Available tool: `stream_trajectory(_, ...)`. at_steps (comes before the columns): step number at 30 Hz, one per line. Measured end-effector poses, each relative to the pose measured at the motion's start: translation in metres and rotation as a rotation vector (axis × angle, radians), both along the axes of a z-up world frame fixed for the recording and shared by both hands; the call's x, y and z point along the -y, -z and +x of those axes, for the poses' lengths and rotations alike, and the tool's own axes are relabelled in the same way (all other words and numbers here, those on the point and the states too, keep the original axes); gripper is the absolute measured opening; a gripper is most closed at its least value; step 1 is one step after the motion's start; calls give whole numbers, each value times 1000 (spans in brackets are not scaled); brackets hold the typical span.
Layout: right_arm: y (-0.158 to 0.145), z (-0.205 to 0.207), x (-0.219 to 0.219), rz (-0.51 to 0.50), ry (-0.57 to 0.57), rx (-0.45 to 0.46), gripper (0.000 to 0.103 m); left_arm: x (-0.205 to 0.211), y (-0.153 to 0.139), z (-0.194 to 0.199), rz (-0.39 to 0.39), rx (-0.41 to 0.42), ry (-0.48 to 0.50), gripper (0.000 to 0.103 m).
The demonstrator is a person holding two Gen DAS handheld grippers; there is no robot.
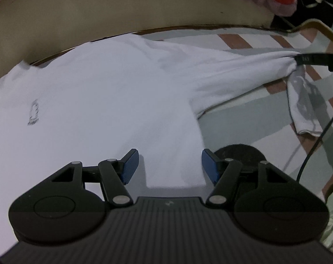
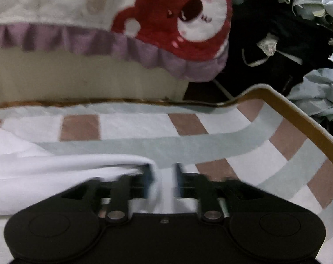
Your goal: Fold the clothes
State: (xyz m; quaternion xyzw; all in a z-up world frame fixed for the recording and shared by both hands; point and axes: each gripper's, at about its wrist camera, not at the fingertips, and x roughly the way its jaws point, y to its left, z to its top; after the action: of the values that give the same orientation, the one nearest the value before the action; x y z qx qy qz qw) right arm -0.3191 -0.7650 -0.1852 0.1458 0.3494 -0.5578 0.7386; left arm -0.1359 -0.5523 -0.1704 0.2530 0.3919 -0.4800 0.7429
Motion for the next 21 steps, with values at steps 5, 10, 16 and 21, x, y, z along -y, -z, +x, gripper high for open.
stream_trajectory(5, 0, -86, 34, 491, 151, 792, 46, 35, -5, -9, -35, 138, 93, 63)
stream_trajectory(10, -29, -119, -1, 595, 180, 889, 62, 73, -3, -20, -16, 168, 182, 63)
stream_trajectory(16, -9, -107, -45, 673, 419, 591, 65, 84, 12, -16, 31, 106, 102, 48)
stream_trajectory(21, 3, -93, -52, 669, 383, 567, 60, 82, 16, -15, 67, 114, 91, 35)
